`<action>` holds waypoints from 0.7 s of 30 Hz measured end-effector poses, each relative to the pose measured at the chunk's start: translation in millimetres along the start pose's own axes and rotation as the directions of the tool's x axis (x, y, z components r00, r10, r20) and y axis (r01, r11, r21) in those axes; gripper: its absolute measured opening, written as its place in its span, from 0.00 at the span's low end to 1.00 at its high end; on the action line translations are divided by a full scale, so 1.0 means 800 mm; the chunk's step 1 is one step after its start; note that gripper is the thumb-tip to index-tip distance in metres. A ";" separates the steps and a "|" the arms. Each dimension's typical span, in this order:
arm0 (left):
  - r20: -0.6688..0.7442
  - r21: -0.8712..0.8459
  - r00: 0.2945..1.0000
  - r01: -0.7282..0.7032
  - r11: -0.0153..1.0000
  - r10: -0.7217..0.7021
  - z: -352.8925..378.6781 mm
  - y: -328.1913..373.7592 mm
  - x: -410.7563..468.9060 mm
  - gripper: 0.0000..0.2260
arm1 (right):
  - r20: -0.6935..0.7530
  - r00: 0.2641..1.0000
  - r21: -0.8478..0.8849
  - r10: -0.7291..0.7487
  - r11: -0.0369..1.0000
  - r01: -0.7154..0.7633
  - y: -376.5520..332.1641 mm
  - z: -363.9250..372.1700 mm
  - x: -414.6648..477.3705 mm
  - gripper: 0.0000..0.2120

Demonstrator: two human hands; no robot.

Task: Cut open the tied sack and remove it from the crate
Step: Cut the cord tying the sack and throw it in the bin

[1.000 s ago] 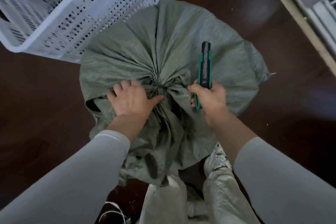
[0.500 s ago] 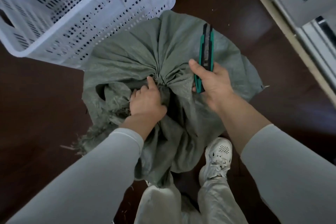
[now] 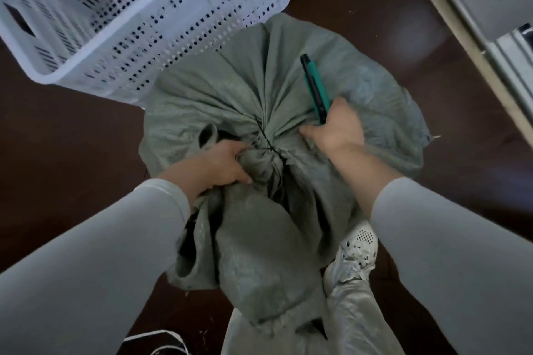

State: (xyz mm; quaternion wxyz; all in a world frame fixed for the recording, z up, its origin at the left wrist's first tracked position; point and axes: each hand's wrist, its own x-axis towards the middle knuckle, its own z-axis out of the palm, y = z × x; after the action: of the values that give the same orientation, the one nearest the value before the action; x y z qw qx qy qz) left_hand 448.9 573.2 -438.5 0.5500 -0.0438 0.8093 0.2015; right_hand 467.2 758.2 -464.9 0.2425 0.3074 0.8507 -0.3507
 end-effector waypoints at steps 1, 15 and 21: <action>-0.052 0.099 0.998 -0.034 0.995 0.039 -0.001 -0.002 0.007 0.30 | -0.087 0.996 0.041 -0.028 0.999 0.031 0.003 0.002 -0.008 0.27; -0.018 0.552 0.873 -0.398 0.732 0.488 0.000 -0.022 -0.005 0.16 | 0.294 0.953 0.785 0.071 0.550 -0.284 0.015 0.045 -0.032 0.06; -0.421 0.308 0.839 -0.225 0.924 0.345 0.011 0.007 -0.005 0.19 | 0.475 0.857 0.879 -0.202 0.162 -0.448 0.030 0.011 -0.062 0.11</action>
State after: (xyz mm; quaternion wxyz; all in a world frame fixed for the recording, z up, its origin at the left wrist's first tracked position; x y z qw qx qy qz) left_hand 456.8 580.8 -436.3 0.3033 0.0993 0.9335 0.1633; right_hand 519.9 747.6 -450.6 0.2229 0.3605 0.2988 -0.8550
